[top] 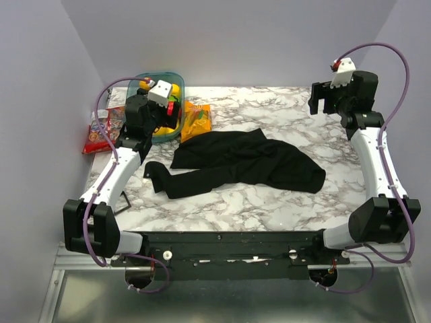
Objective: Remove the brooch from the garment
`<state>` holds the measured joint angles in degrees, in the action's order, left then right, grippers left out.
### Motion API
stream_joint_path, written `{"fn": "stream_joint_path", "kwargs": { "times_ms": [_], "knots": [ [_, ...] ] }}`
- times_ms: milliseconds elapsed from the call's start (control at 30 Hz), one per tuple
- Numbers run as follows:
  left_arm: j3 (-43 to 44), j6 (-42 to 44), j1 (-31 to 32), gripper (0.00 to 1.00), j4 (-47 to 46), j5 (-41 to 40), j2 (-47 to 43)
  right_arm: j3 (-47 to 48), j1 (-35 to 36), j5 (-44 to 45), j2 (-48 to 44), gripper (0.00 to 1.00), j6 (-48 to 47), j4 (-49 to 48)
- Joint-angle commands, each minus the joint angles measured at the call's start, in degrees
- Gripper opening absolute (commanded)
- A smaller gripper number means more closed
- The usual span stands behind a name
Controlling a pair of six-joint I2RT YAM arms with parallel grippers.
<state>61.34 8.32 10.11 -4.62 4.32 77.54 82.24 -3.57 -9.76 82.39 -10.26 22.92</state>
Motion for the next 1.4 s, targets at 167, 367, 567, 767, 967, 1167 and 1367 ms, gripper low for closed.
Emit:
{"fn": "stream_joint_path", "kwargs": {
  "times_ms": [167, 367, 567, 767, 967, 1167, 1367],
  "knots": [
    [-3.7, 13.9, 0.1, 0.99, 10.2, 14.0, -5.5, -3.9, 0.1, -17.6, -3.4, 1.00, -23.7, 6.5],
    [-6.6, 28.1, 0.6, 0.99, 25.6, 22.2, -6.0, -9.1, 1.3, -27.0, -3.9, 0.97, -41.4, 18.9],
    [-10.8, 39.7, 1.8, 0.96, 35.6, 23.9, -6.1, -15.6, 3.5, -26.8, -3.0, 0.92, -54.1, 23.7],
    [-12.8, 44.5, 2.0, 0.87, 39.2, 24.0, -5.2, -16.0, 4.7, -23.5, 2.5, 0.76, -62.1, 24.8],
    [-12.9, 51.7, 3.2, 0.73, 42.9, 25.2, -2.7, -19.6, 8.7, -23.4, 2.0, 0.69, -70.6, 25.5],
    [-11.2, 53.6, 4.3, 0.70, 46.7, 27.1, 1.0, -21.2, 14.6, -22.3, 4.2, 0.65, -73.1, 27.5],
    [-12.2, 55.1, 5.4, 0.74, 48.7, 25.0, 3.1, -28.7, 15.4, -14.2, 5.4, 0.61, -77.5, 25.4]
  ]
}}
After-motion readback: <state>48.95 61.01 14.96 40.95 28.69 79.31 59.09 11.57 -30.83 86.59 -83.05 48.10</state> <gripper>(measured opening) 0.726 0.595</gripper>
